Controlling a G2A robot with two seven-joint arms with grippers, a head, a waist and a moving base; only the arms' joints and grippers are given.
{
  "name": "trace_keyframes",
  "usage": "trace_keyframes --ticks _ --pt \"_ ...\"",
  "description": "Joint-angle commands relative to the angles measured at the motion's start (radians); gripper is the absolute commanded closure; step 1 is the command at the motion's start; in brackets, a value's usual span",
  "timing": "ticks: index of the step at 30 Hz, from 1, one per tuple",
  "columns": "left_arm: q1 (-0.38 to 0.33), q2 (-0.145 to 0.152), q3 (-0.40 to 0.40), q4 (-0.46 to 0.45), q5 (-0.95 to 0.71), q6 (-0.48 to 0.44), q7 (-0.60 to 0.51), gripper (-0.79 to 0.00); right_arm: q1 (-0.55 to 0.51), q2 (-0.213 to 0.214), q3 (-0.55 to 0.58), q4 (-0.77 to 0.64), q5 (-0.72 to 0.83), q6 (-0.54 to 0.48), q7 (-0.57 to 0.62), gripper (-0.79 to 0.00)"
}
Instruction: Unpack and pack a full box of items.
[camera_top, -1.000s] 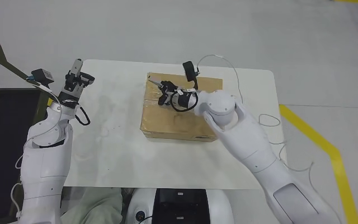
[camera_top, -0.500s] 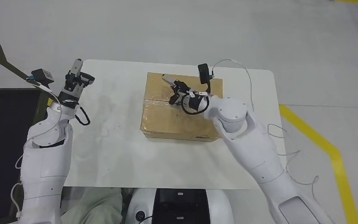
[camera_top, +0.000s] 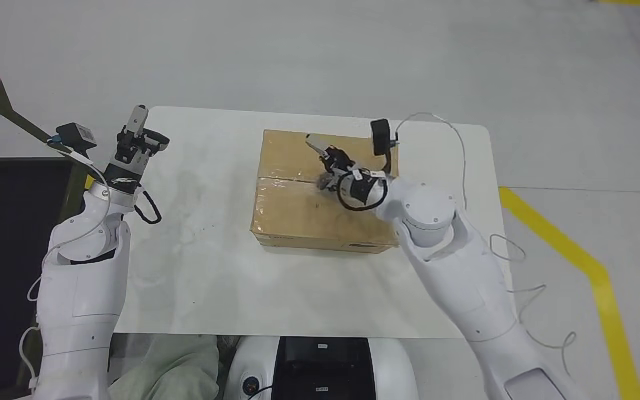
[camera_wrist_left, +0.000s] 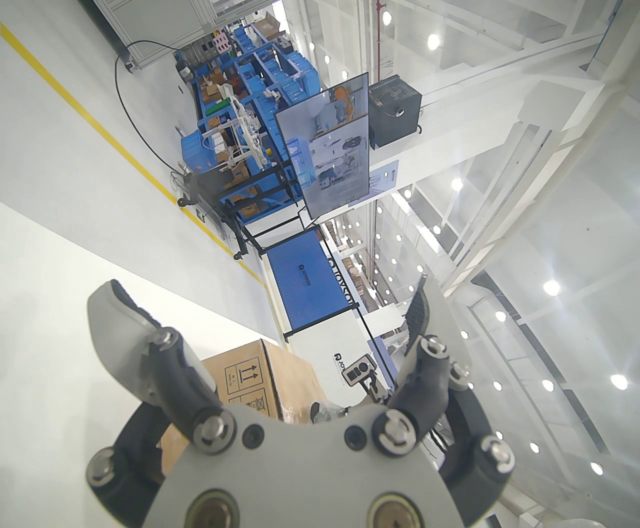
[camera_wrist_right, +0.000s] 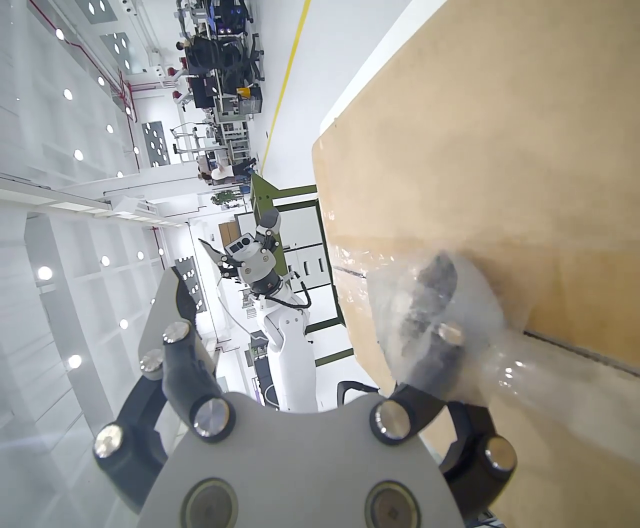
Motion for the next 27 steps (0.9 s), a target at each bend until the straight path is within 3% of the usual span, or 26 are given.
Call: trace_keyframes --ticks 1,27 --pt "0.0 0.0 0.0 0.0 0.0 0.0 0.0 -0.785 -0.009 0.002 0.009 -0.006 -0.004 0.002 -0.009 -0.785" --pt "0.0 0.0 0.0 0.0 0.0 0.0 0.0 -0.785 -0.134 0.034 0.123 -0.116 -0.049 0.03 -0.049 -0.785"
